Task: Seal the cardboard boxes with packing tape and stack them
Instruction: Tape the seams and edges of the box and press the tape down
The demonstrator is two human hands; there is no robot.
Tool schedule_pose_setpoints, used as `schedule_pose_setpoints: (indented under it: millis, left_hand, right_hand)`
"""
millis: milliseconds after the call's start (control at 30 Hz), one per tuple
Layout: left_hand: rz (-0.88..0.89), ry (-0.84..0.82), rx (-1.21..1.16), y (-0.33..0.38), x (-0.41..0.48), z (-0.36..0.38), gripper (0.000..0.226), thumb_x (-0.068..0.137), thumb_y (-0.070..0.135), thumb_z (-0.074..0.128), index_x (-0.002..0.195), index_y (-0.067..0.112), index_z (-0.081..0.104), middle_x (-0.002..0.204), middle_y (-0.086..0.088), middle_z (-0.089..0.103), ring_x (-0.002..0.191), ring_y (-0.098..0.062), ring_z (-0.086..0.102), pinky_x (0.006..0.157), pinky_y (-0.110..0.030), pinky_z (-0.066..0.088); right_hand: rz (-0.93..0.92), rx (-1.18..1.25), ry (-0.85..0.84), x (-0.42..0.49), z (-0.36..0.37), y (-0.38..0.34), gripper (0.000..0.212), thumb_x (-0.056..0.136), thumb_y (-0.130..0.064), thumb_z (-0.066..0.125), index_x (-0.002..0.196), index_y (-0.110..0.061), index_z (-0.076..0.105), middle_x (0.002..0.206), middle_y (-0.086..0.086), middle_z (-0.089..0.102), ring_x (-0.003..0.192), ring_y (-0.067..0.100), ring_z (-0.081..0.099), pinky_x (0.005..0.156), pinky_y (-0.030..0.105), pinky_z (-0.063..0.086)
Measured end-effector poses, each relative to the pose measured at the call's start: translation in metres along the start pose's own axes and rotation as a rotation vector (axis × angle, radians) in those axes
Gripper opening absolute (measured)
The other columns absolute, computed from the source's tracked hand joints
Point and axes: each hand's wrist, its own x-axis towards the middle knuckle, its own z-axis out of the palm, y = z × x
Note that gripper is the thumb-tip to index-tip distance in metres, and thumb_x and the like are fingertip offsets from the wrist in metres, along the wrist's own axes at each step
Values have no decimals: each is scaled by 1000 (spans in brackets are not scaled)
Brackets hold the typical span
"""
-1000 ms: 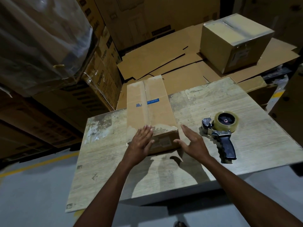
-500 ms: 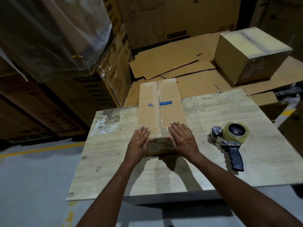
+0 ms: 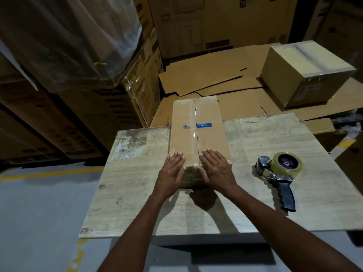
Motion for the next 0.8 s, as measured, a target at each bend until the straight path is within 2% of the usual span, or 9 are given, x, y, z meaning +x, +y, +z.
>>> schedule_pose_setpoints:
  millis: [133,233,367,433,500,533,667,733,800]
  left_hand:
    - [68,61,17,-5,2,4,49,103,37,49,144,11,55,153,-1,45,149,-12,34,126,-41,24]
    - [117,75,45,-7,1,7,49,102,33,53,142,7,56,152,-7,49,149,-18,37,123,-48,28]
    - [132,43,15,-6,-3,3,54,100,26,60,150,9,47,160,-7,39,154,-20,26,122,-56,29]
    - [13,81,-66,-3,-11,-1,65,98,20,66,156,14,37,165,-3,29,156,-18,19,124,-49,27]
    - [-225,156,-222,-4,-22,-8,75,98,18,67,161,21,27,167,4,21,156,-11,16,124,-37,24]
    - [-321,185,-311,-7,-28,-11,75,98,18,68,161,23,27,167,5,23,155,-8,19,124,-35,24]
    - [-525,263,-537,-18,-44,-21,54,98,18,68,149,19,51,153,1,50,144,-8,43,121,-41,36]
    - [-576,323,-552,-16,-46,-22,44,97,27,70,140,18,62,143,0,61,135,-8,53,116,-42,43]
    - [-590,375,-560,-6,-45,-22,49,91,41,73,134,18,68,136,2,66,127,-6,59,111,-38,49]
  right_hand:
    - [-16,15,21,-2,4,2,52,104,-46,53,135,-6,65,140,17,63,134,32,57,115,49,43]
    - [-24,18,-26,-3,0,3,56,104,-49,49,139,-6,61,145,17,59,139,31,52,118,48,39]
    - [23,29,-131,4,-13,-6,63,101,-57,42,139,-10,59,148,15,57,142,30,48,124,44,30]
    - [45,43,-167,13,-13,-14,62,102,-57,36,138,-12,59,148,14,57,144,30,47,124,42,24]
    - [49,28,-209,18,-8,-21,64,104,-57,31,142,-12,57,150,15,55,146,30,44,125,42,23]
    - [47,23,-221,19,-5,-22,65,104,-57,30,142,-11,56,150,15,55,146,30,44,125,43,24]
    - [-12,-8,-236,15,-6,-17,63,103,-54,44,144,-8,54,150,19,54,145,32,45,124,45,26]
    - [-44,-24,-239,15,-10,-16,64,98,-50,52,145,-6,53,151,20,52,145,33,45,122,45,22]
    - [-40,-27,-281,17,-13,-17,66,98,-49,54,148,-7,50,155,19,48,148,31,40,124,43,19]
